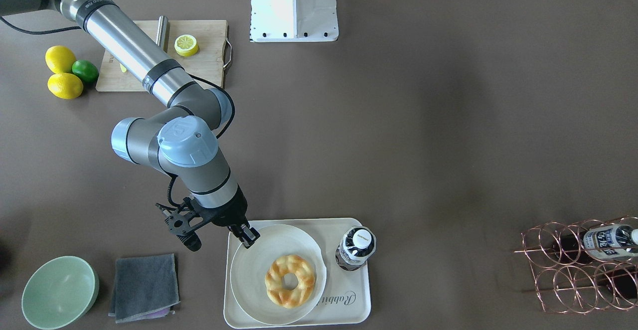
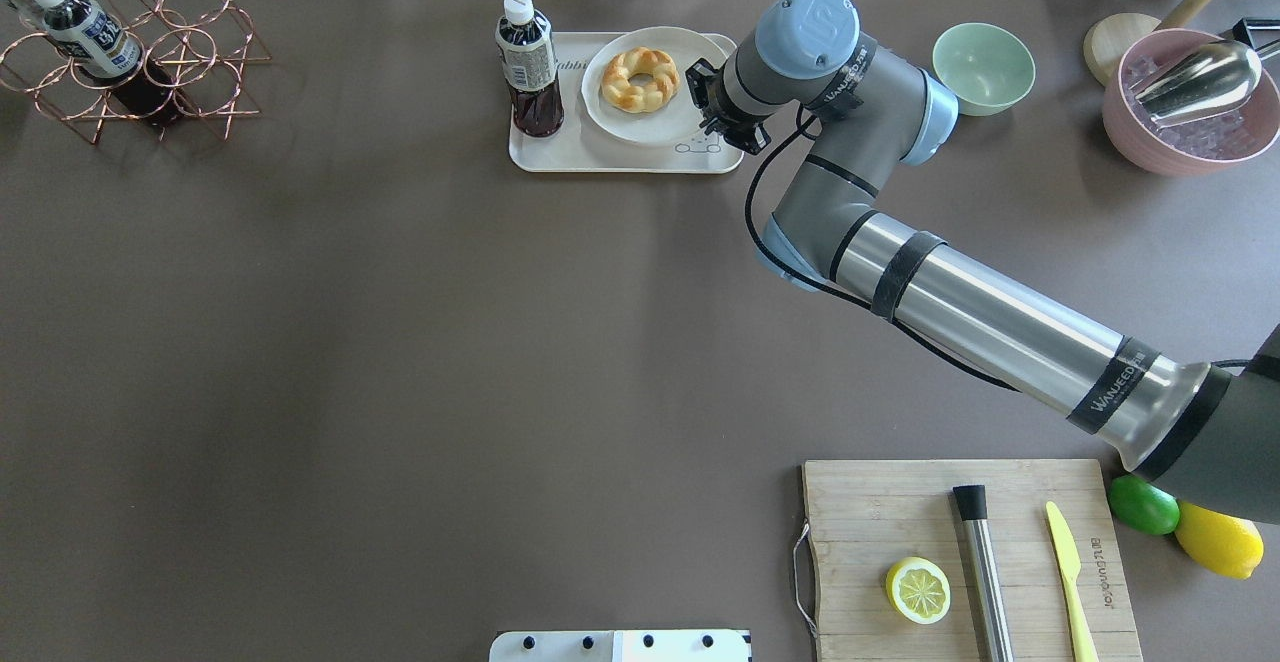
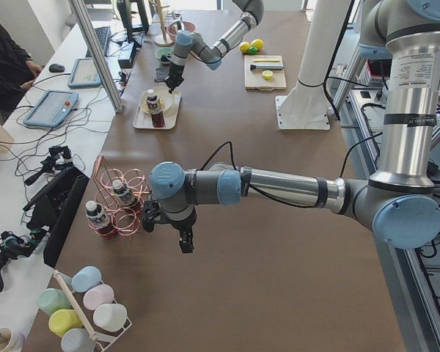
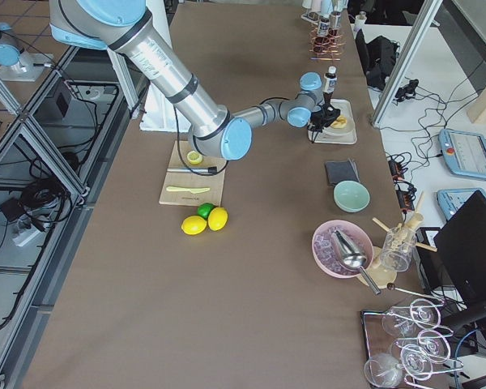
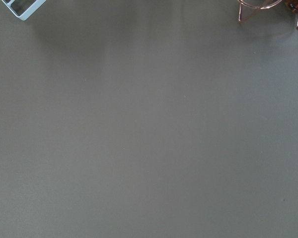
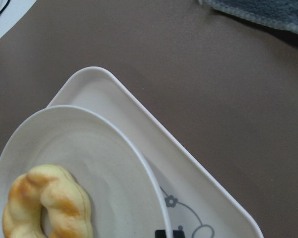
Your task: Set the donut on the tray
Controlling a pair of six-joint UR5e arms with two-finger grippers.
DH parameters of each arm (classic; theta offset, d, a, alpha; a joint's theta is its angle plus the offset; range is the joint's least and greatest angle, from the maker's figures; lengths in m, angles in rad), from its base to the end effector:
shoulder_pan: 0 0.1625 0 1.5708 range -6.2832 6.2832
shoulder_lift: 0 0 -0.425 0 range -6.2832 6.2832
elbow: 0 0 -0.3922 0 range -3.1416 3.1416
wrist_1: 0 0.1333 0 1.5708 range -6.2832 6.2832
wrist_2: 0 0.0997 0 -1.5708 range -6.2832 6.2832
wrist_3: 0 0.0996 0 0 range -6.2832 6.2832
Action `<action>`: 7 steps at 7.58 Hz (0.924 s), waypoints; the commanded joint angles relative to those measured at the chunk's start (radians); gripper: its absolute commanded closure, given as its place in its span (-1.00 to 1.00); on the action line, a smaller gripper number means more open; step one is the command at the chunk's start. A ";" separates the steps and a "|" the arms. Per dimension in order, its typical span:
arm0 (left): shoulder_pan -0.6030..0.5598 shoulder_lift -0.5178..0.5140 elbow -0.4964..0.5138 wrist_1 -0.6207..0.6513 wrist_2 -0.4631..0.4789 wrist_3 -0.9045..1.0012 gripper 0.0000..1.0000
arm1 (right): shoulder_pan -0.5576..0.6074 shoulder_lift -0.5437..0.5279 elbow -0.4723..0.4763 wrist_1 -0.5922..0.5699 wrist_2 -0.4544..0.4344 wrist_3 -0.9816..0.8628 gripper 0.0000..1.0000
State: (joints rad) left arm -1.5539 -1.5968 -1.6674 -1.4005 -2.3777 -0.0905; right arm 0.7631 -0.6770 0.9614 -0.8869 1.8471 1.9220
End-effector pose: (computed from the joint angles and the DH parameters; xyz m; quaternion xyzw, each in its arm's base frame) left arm -0.0530 -0.4976 0.6130 -0.0430 0.3907 -0.0432 0.9185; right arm -0.5360 -0.6595 0.2909 -0.0250 -0.4762 0.4091 0.7780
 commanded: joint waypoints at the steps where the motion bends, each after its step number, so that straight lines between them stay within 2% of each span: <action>1: 0.000 0.000 0.000 0.000 0.000 0.000 -0.97 | 0.001 -0.001 0.003 0.000 -0.003 -0.005 -0.98; 3: 0.000 -0.002 0.000 0.000 0.000 0.000 -0.97 | 0.024 -0.001 0.040 -0.001 0.013 -0.002 -0.98; 5: 0.000 -0.003 0.000 0.000 0.000 0.000 -0.97 | 0.064 -0.025 0.126 -0.006 0.072 -0.003 -0.99; 7: 0.000 -0.002 0.000 0.000 0.000 0.000 -0.97 | 0.100 -0.183 0.302 -0.010 0.127 -0.123 -0.99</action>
State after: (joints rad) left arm -1.5540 -1.5997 -1.6674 -1.4005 -2.3776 -0.0905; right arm 0.8329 -0.7363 1.1227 -0.8946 1.9329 1.8937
